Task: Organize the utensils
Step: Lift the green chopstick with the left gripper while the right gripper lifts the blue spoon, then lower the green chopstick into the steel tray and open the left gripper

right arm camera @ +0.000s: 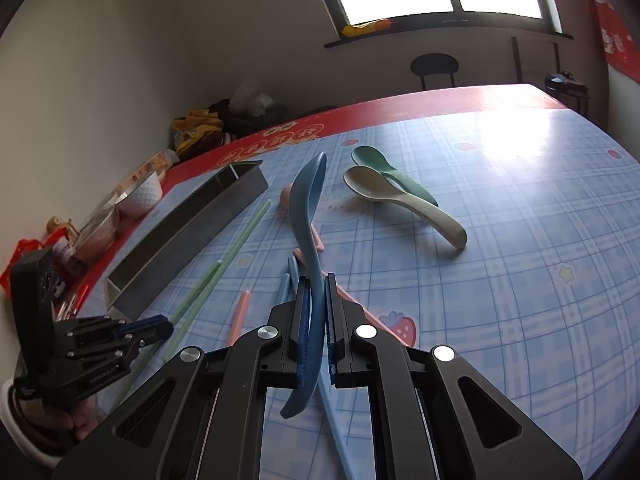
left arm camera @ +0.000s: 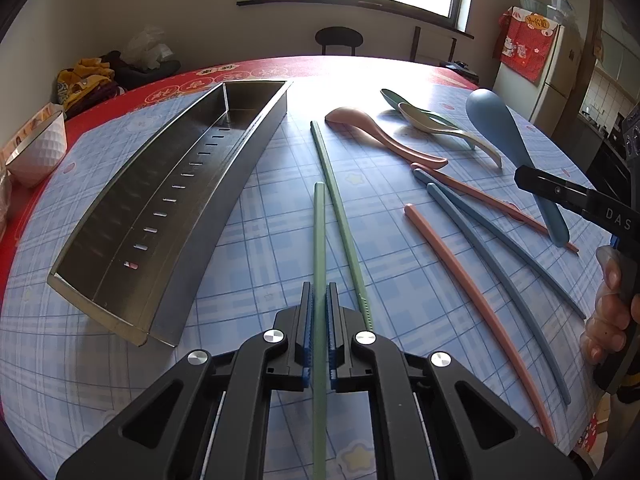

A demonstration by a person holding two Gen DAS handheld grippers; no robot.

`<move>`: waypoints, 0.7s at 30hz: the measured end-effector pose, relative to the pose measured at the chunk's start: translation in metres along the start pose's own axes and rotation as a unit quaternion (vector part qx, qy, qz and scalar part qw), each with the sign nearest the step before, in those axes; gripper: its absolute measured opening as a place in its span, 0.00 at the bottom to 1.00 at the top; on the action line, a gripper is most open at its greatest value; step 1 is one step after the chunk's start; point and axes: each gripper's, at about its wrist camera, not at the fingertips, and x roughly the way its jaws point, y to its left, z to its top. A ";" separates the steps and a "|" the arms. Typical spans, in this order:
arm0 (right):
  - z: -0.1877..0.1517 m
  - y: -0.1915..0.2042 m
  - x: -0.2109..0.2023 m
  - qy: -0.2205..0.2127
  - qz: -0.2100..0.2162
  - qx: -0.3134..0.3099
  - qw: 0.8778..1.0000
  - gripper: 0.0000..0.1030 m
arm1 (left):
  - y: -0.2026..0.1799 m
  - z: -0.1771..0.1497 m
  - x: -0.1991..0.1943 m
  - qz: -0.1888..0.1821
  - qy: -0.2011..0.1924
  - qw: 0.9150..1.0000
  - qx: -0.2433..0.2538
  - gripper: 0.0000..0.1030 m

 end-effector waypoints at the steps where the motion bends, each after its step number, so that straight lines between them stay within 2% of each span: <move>1: -0.001 -0.001 -0.001 -0.001 0.002 0.003 1.000 0.07 | 0.001 0.000 0.000 -0.006 0.000 1.000 -0.001 0.06; 7: -0.001 -0.005 -0.004 -0.007 0.010 0.010 1.000 0.07 | 0.019 0.007 -0.009 -0.038 0.001 0.999 -0.033 0.06; 12: -0.001 -0.008 -0.003 -0.003 0.015 0.014 1.000 0.07 | 0.031 0.022 -0.033 -0.061 -0.013 0.997 -0.039 0.06; 17: 0.000 -0.009 -0.002 0.002 0.020 0.020 1.000 0.07 | 0.055 0.051 -0.048 -0.046 -0.031 0.998 -0.038 0.06; 21: 0.000 -0.010 0.002 0.007 0.020 0.022 1.000 0.07 | 0.074 0.084 -0.036 -0.015 -0.029 0.999 -0.025 0.06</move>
